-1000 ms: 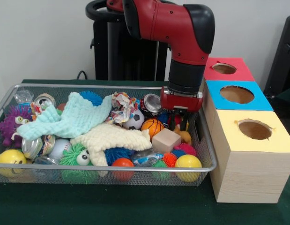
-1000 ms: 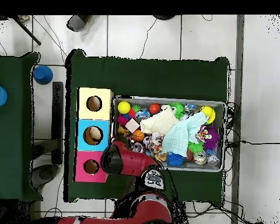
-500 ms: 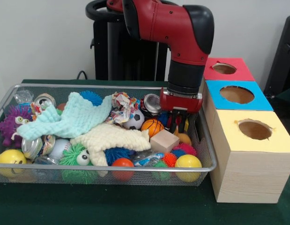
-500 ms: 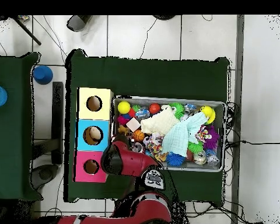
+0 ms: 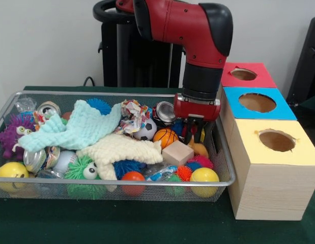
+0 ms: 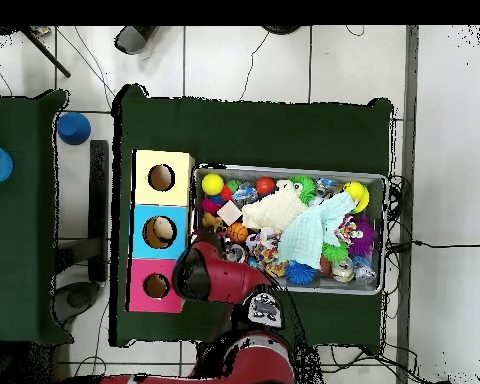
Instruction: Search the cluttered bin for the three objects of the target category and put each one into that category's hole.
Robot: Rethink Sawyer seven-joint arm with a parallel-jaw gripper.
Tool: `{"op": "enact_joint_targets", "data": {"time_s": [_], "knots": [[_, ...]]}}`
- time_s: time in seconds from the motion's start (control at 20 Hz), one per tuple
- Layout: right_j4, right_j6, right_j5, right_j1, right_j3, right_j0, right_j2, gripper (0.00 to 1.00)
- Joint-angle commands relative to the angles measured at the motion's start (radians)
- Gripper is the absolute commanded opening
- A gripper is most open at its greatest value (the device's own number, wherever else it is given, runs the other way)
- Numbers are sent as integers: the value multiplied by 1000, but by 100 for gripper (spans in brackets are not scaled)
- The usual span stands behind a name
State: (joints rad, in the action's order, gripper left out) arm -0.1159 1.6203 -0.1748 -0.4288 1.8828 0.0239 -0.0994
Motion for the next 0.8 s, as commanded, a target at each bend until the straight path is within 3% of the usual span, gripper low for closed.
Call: {"op": "enact_joint_targets", "data": {"time_s": [0.05,0.25,0.8], "knots": [[-52,196,121,-132,-1,7,15,0],[-65,188,206,-182,2,-9,1,0],[-33,175,313,-295,39,27,36,0]]}}
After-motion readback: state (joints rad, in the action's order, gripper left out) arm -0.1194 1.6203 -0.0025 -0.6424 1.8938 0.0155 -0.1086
